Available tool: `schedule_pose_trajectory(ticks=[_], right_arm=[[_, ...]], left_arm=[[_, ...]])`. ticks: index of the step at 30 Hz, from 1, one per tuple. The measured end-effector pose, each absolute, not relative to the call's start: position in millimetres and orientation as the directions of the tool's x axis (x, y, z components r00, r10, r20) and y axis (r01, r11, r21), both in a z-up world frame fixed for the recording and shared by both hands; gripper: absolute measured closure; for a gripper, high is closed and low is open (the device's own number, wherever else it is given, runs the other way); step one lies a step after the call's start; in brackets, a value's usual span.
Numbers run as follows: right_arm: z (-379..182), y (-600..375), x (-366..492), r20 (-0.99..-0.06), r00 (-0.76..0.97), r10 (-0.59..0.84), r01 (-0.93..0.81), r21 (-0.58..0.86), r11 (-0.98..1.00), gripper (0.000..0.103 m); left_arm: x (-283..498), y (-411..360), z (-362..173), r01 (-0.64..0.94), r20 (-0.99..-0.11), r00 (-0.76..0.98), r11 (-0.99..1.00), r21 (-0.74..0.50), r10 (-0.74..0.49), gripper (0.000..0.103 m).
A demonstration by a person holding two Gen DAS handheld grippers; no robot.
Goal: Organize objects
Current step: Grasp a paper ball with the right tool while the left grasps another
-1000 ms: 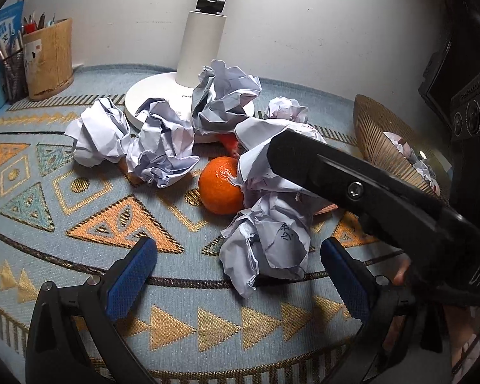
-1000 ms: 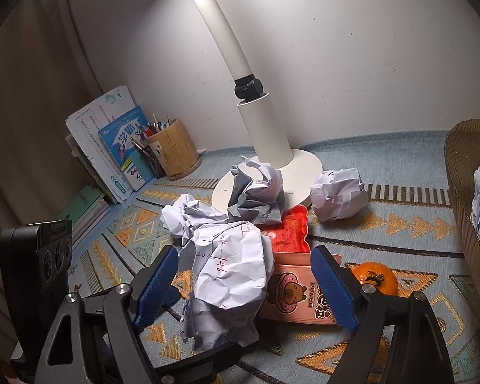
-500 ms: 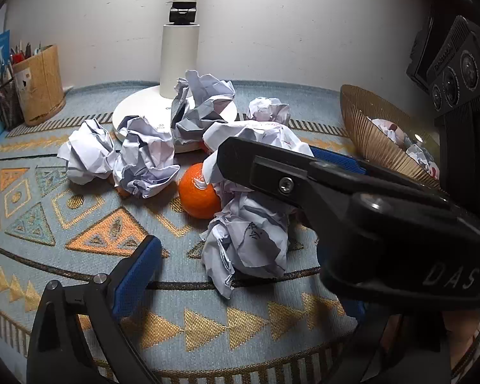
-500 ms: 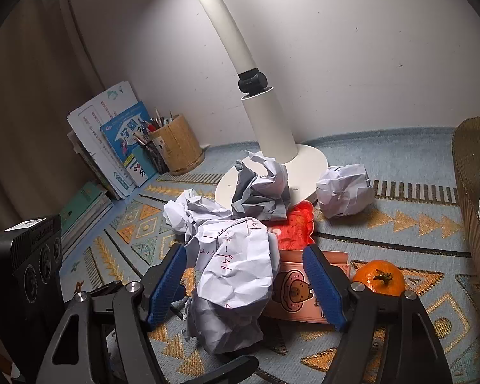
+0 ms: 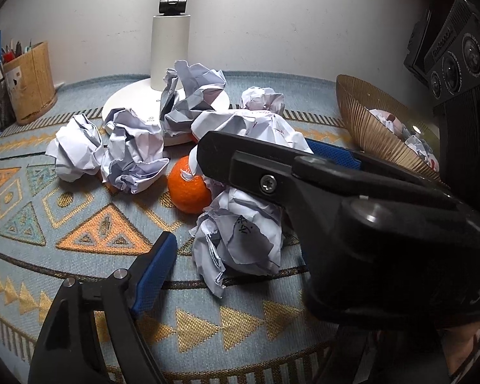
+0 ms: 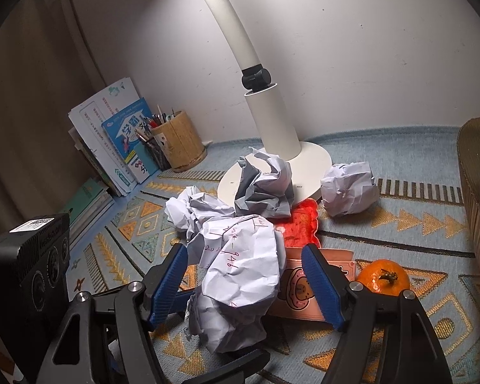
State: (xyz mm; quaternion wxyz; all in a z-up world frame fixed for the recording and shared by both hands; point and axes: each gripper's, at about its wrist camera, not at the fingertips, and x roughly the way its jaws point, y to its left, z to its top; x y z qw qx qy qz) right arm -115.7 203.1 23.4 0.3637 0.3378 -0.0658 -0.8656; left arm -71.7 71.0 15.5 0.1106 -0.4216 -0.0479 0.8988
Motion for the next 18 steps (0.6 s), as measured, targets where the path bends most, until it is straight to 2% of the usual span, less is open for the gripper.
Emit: schedule_pose_trajectory(ticks=[3, 4, 5, 7, 8, 12, 15, 18], right_arm=[[23.6, 201.3, -115.0, -0.538, -0.504, -0.676, 0.590, 0.357, -0.724, 0.030], [23.7, 200.9, -114.7, -0.540, -0.504, -0.674, 0.590, 0.355, -0.725, 0.030], [23.7, 200.3, -114.6, -0.542, -0.504, -0.672, 0.590, 0.352, -0.727, 0.030], [24.8, 199.5, -113.5, -0.545, -0.515, -0.662, 0.587, 0.339, -0.735, 0.045], [26.0, 198.8, -113.5, -0.545, -0.529, -0.650, 0.579, 0.328, -0.746, 0.060], [35.6, 212.1, -104.4, -0.458, -0.574, -0.678, 0.583, 0.353, -0.732, 0.061], [33.8, 234.3, -109.5, -0.394, -0.583, -0.711, 0.552, 0.450, -0.702, 0.061], [27.3, 253.3, -118.3, -0.367, -0.594, -0.716, 0.494, 0.536, -0.685, 0.060]], left_arm=[[-71.9, 71.2, 15.1, -0.161, -0.748, -0.617, -0.970, -0.183, 0.244, 0.026], [-71.8, 71.9, 15.2, -0.160, -0.749, -0.619, -0.971, -0.177, 0.238, 0.029], [-71.4, 73.3, 15.6, -0.162, -0.748, -0.620, -0.972, -0.171, 0.235, 0.043], [-71.7, 77.3, 15.5, -0.174, -0.751, -0.618, -0.972, -0.157, 0.232, 0.050], [-71.6, 80.7, 15.4, -0.183, -0.754, -0.616, -0.973, -0.142, 0.227, 0.052], [-62.1, 79.4, 23.6, -0.184, -0.717, -0.664, -0.976, -0.118, 0.212, 0.054], [-49.3, 66.1, 33.9, -0.149, -0.651, -0.730, -0.978, -0.146, 0.209, 0.054], [-44.2, 62.2, 38.0, -0.152, -0.623, -0.752, -0.976, -0.155, 0.216, 0.054]])
